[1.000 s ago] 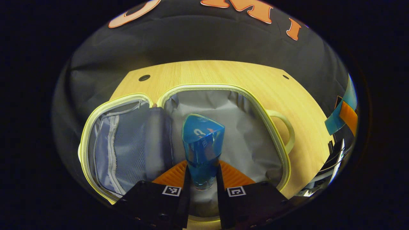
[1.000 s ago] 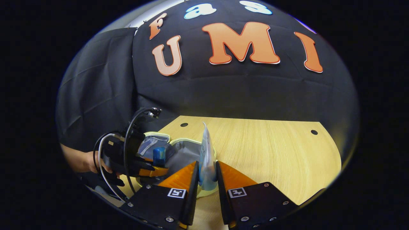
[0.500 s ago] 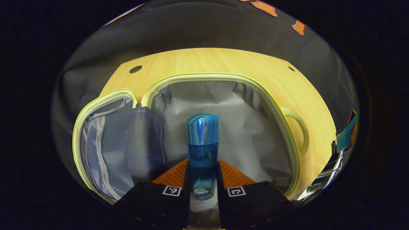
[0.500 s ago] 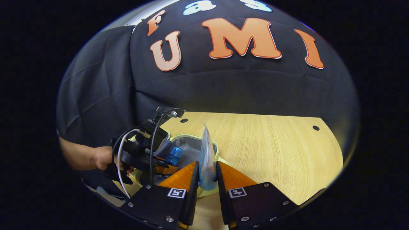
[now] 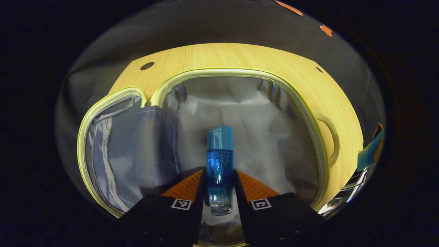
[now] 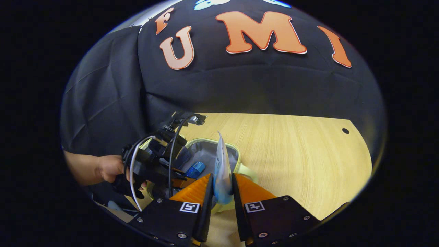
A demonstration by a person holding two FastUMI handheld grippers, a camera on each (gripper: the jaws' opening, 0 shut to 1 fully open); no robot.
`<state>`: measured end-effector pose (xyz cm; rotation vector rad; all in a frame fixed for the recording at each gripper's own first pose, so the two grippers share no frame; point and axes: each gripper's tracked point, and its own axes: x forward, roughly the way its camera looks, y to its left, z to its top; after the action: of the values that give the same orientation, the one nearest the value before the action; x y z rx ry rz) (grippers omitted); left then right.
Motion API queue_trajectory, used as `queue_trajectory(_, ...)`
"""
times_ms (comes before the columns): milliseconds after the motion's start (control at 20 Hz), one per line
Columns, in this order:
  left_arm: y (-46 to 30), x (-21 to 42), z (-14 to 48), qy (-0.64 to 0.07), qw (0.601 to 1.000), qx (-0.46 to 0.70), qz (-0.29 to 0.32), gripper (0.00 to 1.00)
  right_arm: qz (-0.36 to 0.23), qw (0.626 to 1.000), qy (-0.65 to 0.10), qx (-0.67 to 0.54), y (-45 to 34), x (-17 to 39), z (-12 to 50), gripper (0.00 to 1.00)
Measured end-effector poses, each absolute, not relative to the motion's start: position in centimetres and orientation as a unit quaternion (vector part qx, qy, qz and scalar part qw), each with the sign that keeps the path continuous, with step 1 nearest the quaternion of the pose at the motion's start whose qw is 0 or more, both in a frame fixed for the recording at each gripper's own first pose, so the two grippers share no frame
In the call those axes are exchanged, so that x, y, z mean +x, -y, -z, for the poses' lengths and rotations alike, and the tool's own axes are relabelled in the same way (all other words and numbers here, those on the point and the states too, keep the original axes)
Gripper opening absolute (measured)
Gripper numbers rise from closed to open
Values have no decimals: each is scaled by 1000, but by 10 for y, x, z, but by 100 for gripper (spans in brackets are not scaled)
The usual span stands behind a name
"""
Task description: First open the suitcase, pack the skin care products into it, and then close the suitcase.
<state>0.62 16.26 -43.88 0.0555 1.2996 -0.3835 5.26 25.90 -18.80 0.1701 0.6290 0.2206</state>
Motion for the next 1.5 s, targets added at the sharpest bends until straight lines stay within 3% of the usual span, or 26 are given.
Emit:
queue_trajectory(50, -162, 7, 432, -592, 785, 15, 181, 53, -112, 939, -314, 86, -263, 54, 191, 34)
queue_trajectory(100, -166, 8, 423, -582, 792, 10, 184, 51, -116, 936, -320, 89, -266, 55, 194, 34)
queue_trajectory(250, -178, 13, 396, -549, 816, 11, 182, 67, -132, 926, -338, 104, -280, 59, 202, 34)
queue_trajectory(400, -205, 25, 367, -513, 846, 12, 145, 72, -147, 913, -360, 127, -300, 64, 213, 34)
queue_trajectory(550, -236, 31, 347, -488, 865, -8, 117, 88, -150, 902, -385, 124, -314, 69, 230, 34)
queue_trajectory(600, -247, 30, 344, -486, 868, -7, 106, 82, -148, 901, -391, 120, -319, 72, 236, 34)
queue_trajectory(1050, -341, 24, 325, -464, 885, -25, 28, 84, -121, 868, -464, 125, -335, 77, 280, 34)
queue_trajectory(1250, -380, 19, 318, -455, 890, -32, -9, 84, -94, 832, -532, 126, -335, 66, 314, 34)
queue_trajectory(1500, -425, 9, 324, -455, 886, -61, -60, 84, -67, 828, -538, 143, -340, 76, 320, 34)
